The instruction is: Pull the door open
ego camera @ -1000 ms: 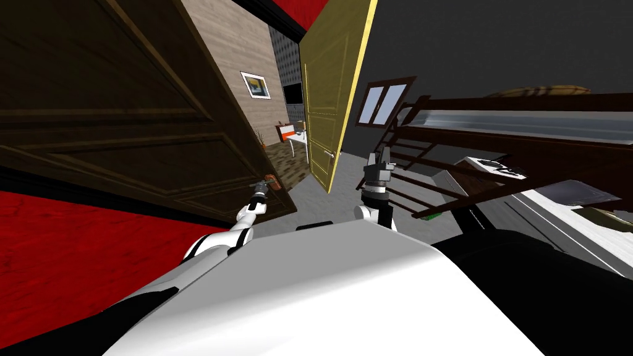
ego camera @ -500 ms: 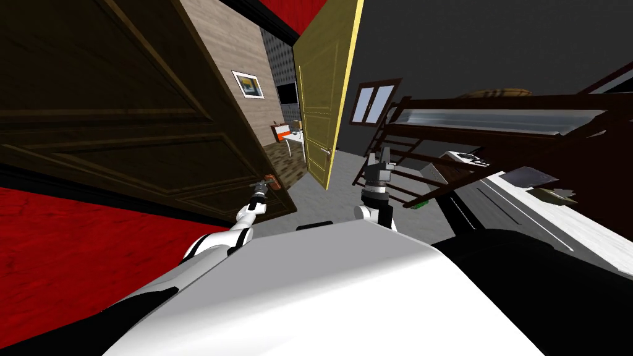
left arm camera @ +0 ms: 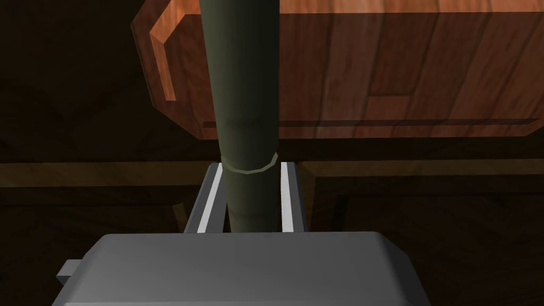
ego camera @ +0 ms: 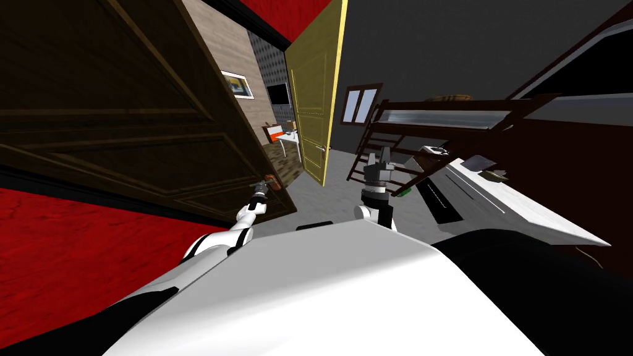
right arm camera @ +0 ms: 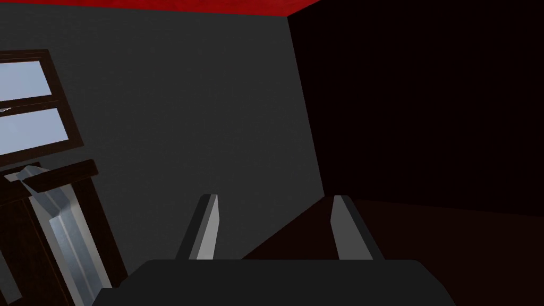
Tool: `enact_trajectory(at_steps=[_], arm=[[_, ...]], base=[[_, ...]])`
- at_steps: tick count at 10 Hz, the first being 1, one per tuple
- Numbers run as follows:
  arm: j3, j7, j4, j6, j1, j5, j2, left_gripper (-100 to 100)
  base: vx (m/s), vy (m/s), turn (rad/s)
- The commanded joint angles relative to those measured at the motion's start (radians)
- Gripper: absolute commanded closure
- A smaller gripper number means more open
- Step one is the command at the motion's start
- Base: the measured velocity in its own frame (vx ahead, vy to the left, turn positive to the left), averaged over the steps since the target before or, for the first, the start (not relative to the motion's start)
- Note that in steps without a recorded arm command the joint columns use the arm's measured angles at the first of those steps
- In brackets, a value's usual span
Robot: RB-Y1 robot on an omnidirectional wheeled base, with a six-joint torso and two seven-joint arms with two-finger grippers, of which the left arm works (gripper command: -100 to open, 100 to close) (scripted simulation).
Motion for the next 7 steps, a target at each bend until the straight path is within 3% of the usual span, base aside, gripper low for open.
enact_trajectory(at_steps=[1, 5, 7], arm=[[-0.005, 0.0, 0.012, -0.009, -0.007, 0.001, -0.004, 100], [-0.007, 0.0, 0.015, -0.011, -0.009, 0.003, -0.003, 100], [-0.03, 0.021, 0.01, -0.016, -0.005, -0.007, 0.0, 100]], base=[[-0.178, 0.094, -0.146], [-0.149, 0.074, -0.1], [-0.152, 0.042, -0.074]])
